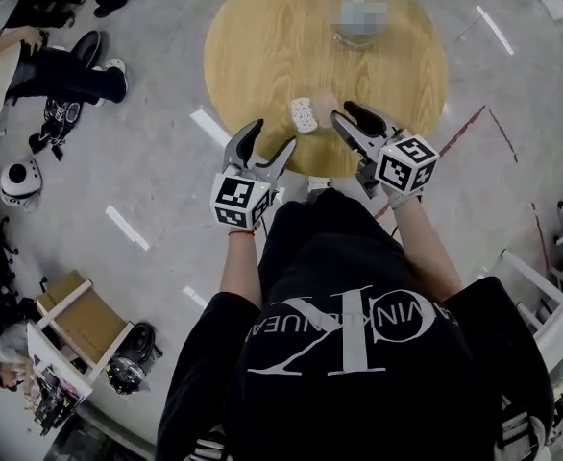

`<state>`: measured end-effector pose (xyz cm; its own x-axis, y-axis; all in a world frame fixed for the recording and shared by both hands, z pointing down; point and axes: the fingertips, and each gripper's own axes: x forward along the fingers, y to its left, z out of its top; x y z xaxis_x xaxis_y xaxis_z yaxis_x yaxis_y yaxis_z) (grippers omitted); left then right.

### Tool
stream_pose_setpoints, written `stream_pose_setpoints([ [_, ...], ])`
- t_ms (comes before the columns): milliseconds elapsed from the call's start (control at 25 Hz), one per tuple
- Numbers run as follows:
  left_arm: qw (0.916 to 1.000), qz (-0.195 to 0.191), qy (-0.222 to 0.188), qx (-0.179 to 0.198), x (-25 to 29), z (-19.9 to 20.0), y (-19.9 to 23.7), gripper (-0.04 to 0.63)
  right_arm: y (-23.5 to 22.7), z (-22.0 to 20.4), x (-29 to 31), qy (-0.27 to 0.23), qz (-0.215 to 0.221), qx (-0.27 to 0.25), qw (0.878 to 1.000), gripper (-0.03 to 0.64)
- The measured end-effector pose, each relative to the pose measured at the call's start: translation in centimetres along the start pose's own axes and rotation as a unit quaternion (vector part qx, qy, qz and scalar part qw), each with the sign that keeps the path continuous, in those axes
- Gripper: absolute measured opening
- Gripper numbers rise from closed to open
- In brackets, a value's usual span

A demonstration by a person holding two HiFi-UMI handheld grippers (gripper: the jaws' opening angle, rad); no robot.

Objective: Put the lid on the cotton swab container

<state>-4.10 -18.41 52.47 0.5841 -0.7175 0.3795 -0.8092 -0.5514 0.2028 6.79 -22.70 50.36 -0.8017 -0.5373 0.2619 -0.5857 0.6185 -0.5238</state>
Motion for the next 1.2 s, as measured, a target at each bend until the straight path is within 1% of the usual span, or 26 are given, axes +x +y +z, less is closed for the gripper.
stream_pose_setpoints([
  [160,0.9982,-0.029,0.044,0.028,1.9,-1.6,-1.2,0.307,-0.3,-0.4,0.2,0.005,0.008,0.022,1.000,0.130],
  [240,0.9963,-0.043,0.065,0.035,2.6,-2.4,-1.7,0.314,-0.5,-0.6,0.1,0.006,0.011,0.039,0.999,0.130],
  [360,0.9938,-0.061,0.082,0.044,3.4,-3.1,-1.6,0.330,-0.4,-0.7,0.6,0.006,0.016,0.052,0.998,0.130],
  [480,0.9891,-0.080,0.101,0.070,3.7,-3.9,-1.4,0.342,0.3,-1.0,1.0,0.008,0.022,0.063,0.998,0.130],
  [680,0.9781,-0.105,0.133,0.121,5.3,-3.9,-1.6,0.345,0.4,-1.1,0.8,0.015,0.023,0.066,0.997,0.130],
  [840,0.9684,-0.133,0.142,0.156,5.8,-3.9,-1.7,0.347,0.9,-1.0,1.1,0.006,0.018,0.067,0.998,0.130],
  [960,0.9637,-0.146,0.149,0.166,6.1,-4.1,-1.8,0.345,1.3,-0.4,1.4,0.003,0.017,0.055,0.998,0.130],
  [1200,0.9648,-0.147,0.146,0.163,6.4,-4.1,-1.9,0.336,2.4,0.4,1.5,0.005,0.021,0.028,0.999,0.130],
])
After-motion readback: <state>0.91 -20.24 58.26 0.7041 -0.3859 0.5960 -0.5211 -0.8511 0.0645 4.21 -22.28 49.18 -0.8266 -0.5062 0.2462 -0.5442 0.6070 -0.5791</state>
